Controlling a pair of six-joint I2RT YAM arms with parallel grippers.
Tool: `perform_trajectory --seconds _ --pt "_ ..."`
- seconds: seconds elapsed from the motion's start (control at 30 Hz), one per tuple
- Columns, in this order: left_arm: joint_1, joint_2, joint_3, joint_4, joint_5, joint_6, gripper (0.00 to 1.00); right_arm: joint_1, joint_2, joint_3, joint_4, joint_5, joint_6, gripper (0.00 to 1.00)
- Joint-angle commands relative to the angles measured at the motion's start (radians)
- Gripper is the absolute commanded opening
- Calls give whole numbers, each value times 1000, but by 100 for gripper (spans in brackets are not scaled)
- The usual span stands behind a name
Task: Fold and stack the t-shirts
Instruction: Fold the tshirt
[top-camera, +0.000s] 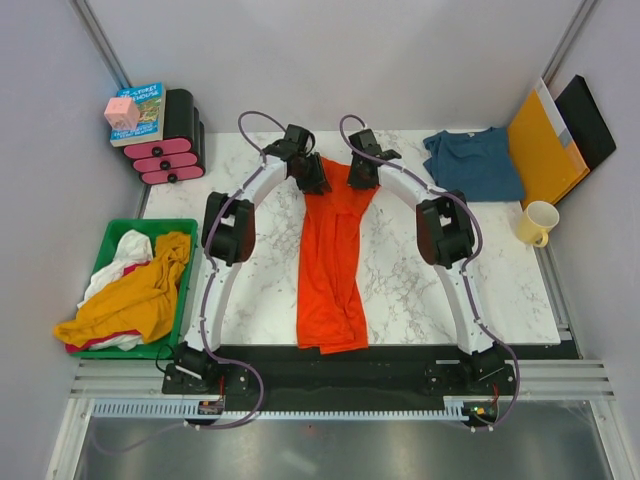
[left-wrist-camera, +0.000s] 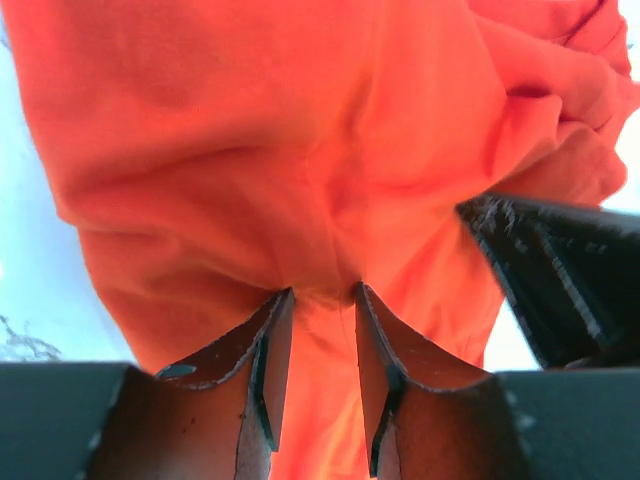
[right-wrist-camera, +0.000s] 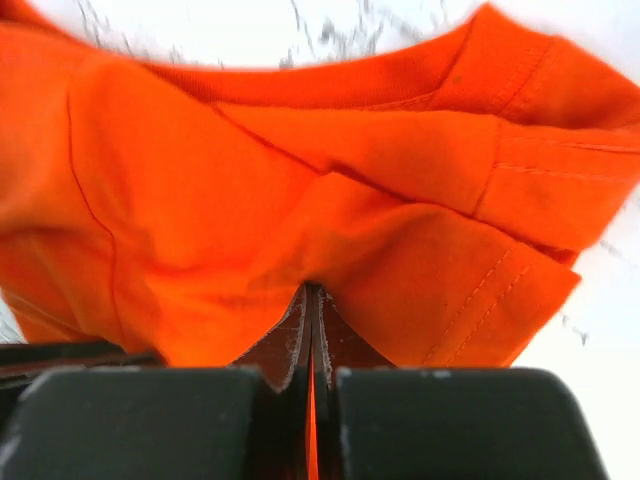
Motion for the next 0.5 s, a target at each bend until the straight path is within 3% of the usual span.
perform_trajectory --seconds 0.0,0.47 --pt "40 89 78 -95 104 -48 39 -29 80 117 -70 -70 35 0" --pt "116 192 256 -70 195 -94 41 -103 290 414 -51 -240 57 8"
